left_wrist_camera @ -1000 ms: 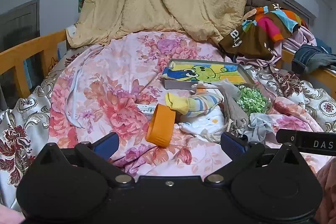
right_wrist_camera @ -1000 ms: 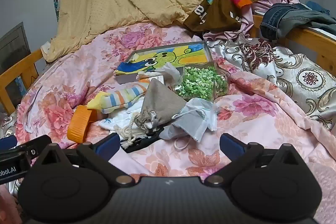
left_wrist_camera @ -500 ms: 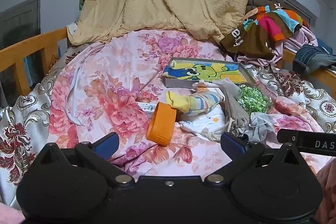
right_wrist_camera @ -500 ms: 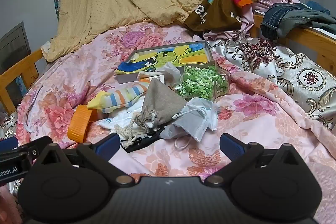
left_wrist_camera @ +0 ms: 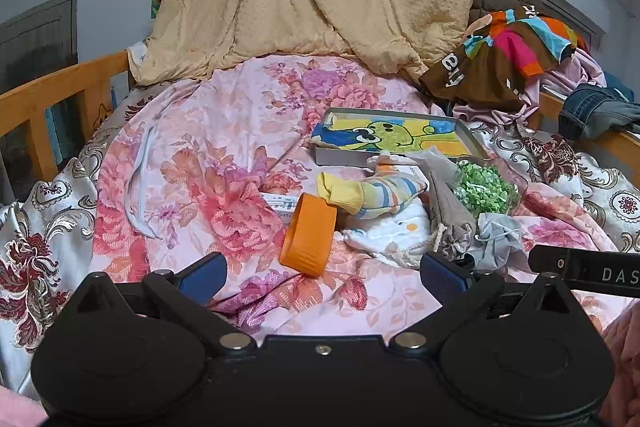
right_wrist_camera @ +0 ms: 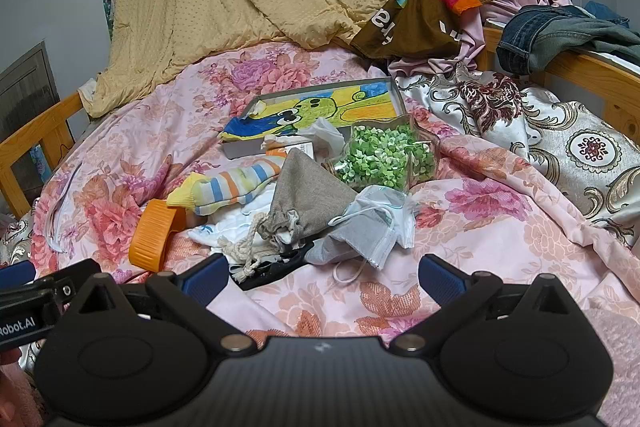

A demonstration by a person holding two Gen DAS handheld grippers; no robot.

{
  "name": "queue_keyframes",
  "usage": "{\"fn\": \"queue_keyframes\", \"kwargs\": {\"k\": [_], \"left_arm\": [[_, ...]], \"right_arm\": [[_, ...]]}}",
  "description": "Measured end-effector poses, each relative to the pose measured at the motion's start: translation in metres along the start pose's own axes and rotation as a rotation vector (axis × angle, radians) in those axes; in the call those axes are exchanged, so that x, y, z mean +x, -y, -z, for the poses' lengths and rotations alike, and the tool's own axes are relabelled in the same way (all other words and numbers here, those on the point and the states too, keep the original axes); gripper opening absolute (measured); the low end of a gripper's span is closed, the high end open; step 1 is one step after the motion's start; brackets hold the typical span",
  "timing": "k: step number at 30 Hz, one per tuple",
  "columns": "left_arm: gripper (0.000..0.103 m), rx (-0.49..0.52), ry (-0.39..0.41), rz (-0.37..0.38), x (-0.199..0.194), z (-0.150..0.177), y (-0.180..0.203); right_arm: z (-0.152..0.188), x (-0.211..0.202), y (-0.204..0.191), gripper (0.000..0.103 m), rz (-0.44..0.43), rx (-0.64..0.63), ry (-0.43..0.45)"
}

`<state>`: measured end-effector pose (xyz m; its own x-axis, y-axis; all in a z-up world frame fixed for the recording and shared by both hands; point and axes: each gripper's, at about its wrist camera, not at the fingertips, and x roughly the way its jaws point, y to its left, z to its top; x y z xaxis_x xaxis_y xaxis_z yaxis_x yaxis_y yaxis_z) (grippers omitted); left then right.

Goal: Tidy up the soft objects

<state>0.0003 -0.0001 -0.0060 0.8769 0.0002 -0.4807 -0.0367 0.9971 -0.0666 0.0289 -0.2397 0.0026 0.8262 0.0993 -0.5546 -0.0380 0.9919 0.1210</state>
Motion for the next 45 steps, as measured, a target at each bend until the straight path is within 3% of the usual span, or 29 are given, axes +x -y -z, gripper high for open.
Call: {"fn": "queue_keyframes", "kwargs": {"k": [45], "left_arm": [[0.102, -0.033, -0.030, 0.011, 0.0012, 0.0077, 0.0061]], "right_arm": [[0.0019, 0.0015, -0.0017, 0.103, 0.002, -0.004, -0.003]]}}
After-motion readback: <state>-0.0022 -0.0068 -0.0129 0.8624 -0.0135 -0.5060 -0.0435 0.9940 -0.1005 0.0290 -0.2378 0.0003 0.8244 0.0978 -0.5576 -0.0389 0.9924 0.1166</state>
